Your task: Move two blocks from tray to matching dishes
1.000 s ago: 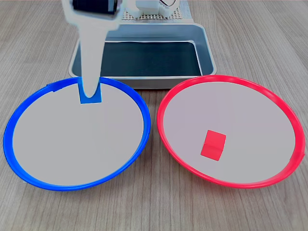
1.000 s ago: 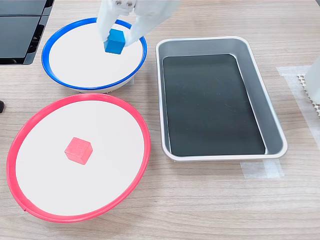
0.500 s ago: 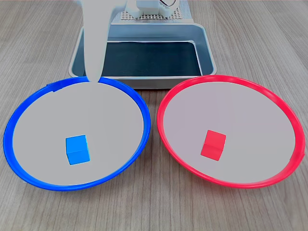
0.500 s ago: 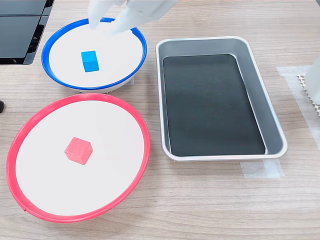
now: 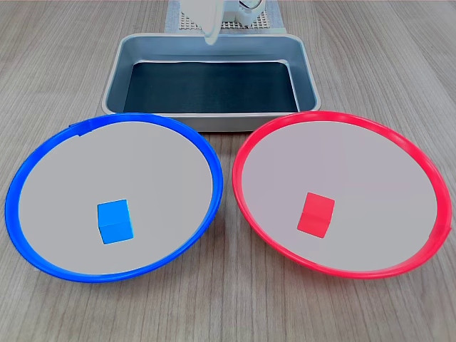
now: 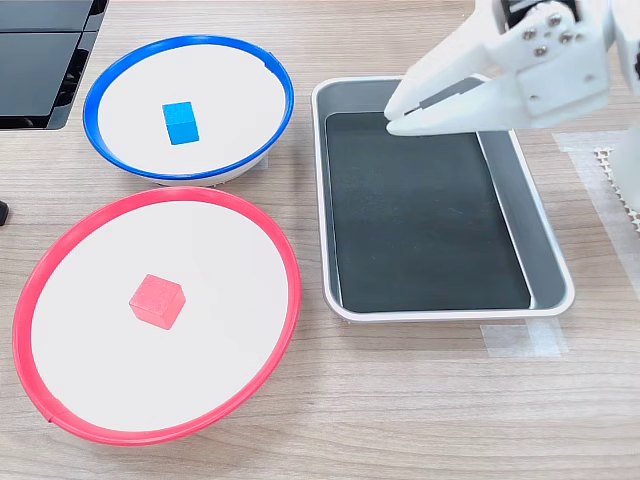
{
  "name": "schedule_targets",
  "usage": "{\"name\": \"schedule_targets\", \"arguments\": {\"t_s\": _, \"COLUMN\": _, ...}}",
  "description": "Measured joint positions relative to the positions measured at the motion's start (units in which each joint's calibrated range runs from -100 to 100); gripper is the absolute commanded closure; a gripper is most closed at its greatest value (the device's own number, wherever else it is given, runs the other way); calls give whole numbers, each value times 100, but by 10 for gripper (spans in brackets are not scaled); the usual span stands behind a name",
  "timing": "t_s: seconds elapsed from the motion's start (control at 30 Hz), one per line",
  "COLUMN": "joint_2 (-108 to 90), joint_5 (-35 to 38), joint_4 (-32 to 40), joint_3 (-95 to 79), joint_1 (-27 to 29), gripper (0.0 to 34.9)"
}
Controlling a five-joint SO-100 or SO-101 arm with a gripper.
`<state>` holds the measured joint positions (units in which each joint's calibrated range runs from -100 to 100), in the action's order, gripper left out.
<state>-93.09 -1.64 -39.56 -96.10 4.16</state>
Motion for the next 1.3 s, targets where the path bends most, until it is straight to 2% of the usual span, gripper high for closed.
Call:
{"name": "schedule_targets", "arguments": {"t_s": 0.33, "joint_2": -512, "joint_5": 54, "joint_4": -750, "joint_3": -390, "joint_1": 133, "gripper": 346}}
{"name": "schedule_targets", "arguments": {"t_s": 1.3, "joint_2": -563, "joint_5": 73, "joint_4": -767, "joint_3": -390, "joint_1": 133, "gripper": 346}}
